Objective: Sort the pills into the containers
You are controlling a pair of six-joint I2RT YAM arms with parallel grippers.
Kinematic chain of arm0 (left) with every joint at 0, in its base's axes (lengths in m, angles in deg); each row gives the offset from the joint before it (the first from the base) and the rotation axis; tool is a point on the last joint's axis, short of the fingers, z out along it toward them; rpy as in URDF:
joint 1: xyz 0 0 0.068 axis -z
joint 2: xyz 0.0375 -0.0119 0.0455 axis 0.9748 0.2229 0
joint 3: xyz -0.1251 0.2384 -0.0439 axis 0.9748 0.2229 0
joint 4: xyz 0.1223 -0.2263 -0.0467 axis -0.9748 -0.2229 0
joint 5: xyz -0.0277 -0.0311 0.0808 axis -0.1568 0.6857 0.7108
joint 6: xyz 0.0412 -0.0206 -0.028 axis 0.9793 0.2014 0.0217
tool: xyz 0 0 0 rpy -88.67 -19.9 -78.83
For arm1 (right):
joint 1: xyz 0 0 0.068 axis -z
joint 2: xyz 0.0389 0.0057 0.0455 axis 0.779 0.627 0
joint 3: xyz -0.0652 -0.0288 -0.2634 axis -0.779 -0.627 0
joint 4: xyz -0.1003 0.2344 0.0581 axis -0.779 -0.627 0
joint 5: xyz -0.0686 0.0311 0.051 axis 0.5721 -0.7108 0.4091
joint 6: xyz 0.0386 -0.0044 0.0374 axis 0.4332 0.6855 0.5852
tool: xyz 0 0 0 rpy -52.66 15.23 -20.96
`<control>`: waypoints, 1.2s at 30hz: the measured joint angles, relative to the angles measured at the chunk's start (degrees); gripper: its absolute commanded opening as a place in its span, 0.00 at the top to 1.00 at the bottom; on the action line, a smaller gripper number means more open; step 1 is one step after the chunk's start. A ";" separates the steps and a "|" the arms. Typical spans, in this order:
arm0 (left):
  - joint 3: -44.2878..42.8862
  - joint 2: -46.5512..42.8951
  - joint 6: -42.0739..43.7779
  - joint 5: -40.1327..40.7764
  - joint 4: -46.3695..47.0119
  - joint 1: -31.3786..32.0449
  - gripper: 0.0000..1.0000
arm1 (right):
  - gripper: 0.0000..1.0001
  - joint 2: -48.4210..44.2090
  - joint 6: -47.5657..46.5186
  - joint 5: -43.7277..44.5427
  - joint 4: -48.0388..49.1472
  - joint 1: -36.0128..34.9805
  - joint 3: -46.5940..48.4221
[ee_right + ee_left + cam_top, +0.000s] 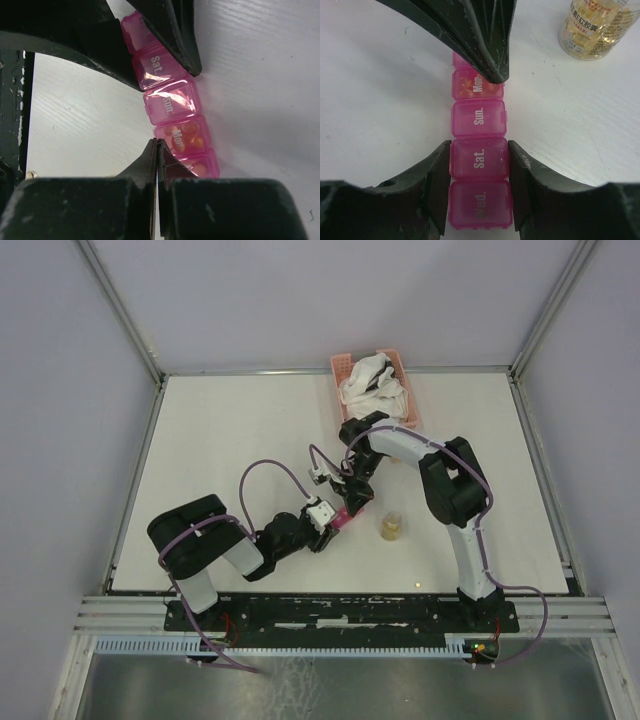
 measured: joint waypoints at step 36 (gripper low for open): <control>1.44 0.11 0.00 -0.39 2.29 -0.11 0.67 | 0.99 -10.29 17.00 12.37 16.92 -5.35 -12.74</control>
